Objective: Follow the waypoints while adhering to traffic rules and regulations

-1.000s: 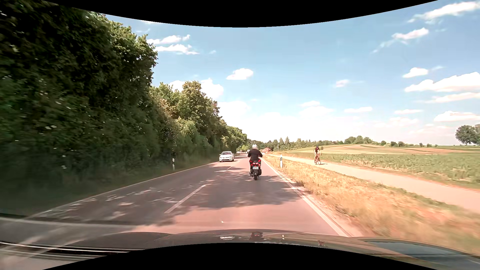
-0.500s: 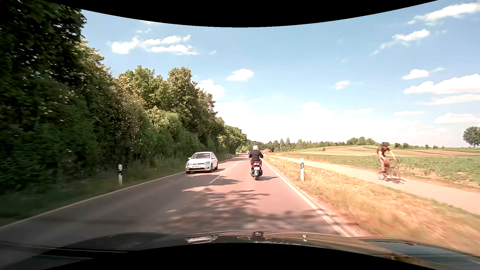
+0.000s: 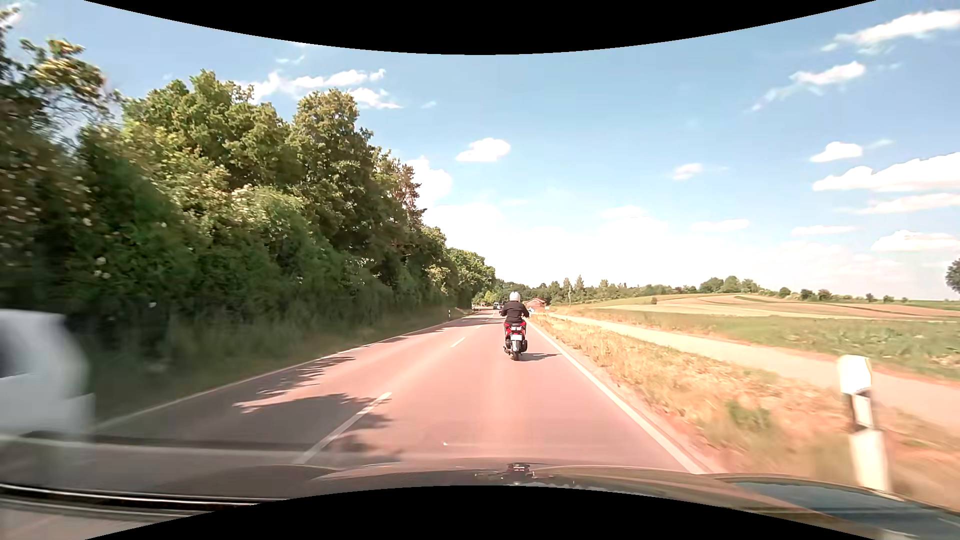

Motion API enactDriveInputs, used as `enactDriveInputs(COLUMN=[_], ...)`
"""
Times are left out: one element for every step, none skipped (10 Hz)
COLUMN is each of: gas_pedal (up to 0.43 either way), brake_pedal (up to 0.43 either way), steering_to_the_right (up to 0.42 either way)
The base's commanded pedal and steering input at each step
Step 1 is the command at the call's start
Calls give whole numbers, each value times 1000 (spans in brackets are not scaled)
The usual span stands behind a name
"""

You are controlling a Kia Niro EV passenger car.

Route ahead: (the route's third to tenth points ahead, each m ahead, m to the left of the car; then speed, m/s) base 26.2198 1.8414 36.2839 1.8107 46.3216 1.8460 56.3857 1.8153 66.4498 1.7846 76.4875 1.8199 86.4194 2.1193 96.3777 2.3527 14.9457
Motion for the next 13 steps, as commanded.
enactDriveInputs(gas_pedal=[228, 228, 228, 248, 248, 248, 248, 248, 248, 248, 248, 248, 248], brake_pedal=[12, 12, 12, 6, 12, 12, 12, 12, 12, 12, 12, 6, 12], steering_to_the_right=[1, 1, 1, 1, 2, 2, 2, 2, 2, 2, 2, 2, 2])
